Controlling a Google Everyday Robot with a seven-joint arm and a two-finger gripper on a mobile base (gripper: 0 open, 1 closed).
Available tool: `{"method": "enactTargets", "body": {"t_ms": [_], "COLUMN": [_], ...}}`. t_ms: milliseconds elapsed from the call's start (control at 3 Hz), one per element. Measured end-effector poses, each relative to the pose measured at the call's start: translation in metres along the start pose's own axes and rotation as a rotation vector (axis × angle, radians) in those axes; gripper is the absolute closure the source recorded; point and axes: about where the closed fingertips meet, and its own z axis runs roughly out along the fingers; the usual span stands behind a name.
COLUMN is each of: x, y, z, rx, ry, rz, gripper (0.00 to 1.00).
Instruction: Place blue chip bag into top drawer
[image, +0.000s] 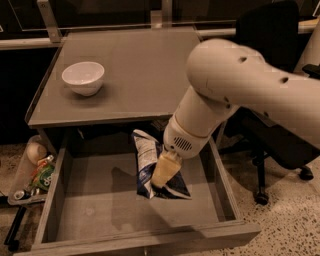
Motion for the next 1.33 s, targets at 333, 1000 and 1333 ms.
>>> {"method": "enactTargets", "body": {"t_ms": [333,1000,1333], "x": [0.003,-0.014,-0.018], "y": [0.002,-0.015,-0.019], "z": [0.050,0.129,0.153], "rx": [-0.046,-0.116,-0.171], "ry": [-0.057,-0.125,-0.109], "rz": [0.058,0.084,0.093], "gripper": [1.00,1.00,1.00]}}
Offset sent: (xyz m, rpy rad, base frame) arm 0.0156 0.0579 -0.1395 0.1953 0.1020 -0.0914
